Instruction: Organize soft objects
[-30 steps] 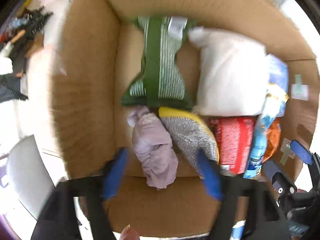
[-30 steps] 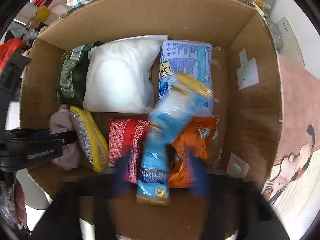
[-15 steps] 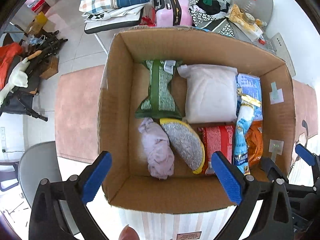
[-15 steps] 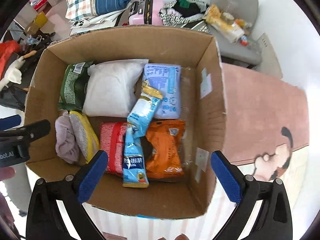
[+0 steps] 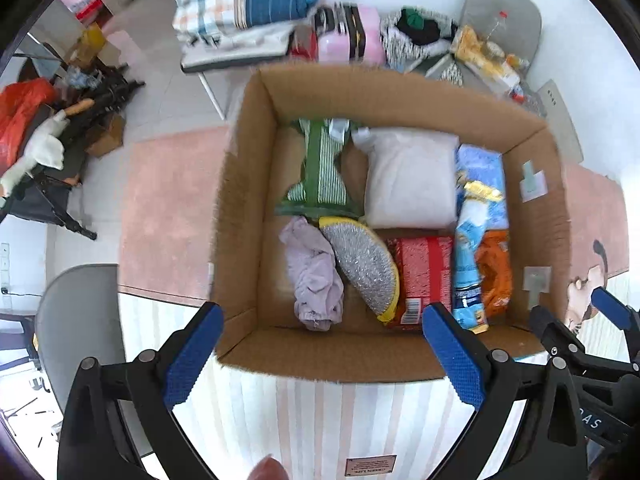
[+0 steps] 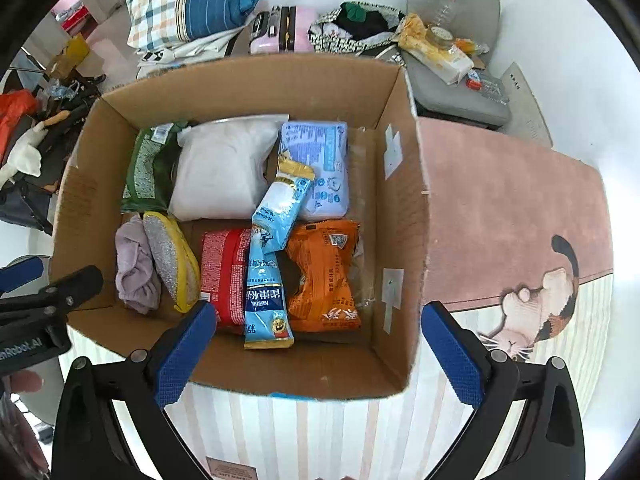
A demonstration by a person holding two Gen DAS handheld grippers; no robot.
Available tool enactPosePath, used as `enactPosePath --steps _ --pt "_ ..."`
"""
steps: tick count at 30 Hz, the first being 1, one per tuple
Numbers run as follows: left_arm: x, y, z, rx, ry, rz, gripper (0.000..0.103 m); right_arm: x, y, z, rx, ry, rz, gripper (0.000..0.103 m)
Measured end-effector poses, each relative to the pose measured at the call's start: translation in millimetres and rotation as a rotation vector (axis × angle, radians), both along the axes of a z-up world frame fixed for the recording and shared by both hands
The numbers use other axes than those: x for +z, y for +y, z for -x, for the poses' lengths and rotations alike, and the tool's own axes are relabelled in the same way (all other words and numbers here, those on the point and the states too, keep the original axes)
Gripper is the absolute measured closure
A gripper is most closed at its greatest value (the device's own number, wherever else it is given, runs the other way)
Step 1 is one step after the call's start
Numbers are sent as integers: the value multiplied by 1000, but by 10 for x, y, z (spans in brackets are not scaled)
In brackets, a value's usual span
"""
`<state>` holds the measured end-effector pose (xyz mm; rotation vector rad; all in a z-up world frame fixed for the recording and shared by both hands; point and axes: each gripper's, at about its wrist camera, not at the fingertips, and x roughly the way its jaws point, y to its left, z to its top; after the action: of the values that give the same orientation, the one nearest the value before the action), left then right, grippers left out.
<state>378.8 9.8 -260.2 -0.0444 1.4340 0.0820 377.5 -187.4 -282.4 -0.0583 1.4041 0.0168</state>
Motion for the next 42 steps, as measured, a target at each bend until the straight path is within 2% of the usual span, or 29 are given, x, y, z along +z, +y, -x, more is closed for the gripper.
enactPosePath --steps 6,12,18,23,31,37,42 --pt "652 -108 321 -10 -144 -18 1 493 -50 254 1 -87 -9 0" --pt "1251 -213 768 -27 -279 -35 1 1112 -136 666 2 -190 -31 0" --pt "1724 -265 1243 -14 -357 -17 1 1689 -182 1163 20 -263 -47 0" --pt "2027 -274 1625 14 -408 -3 1 2225 -155 1637 45 -360 -41 0" --pt "2435 -297 2154 19 -461 -14 1 2807 -238 2188 48 -448 -61 0" --pt "2616 -315 2393 18 -477 1 1 3131 -273 2575 71 -491 -69 0" --pt "2714 -369 2521 10 -510 -20 1 3247 -265 2743 93 -503 -66 0"
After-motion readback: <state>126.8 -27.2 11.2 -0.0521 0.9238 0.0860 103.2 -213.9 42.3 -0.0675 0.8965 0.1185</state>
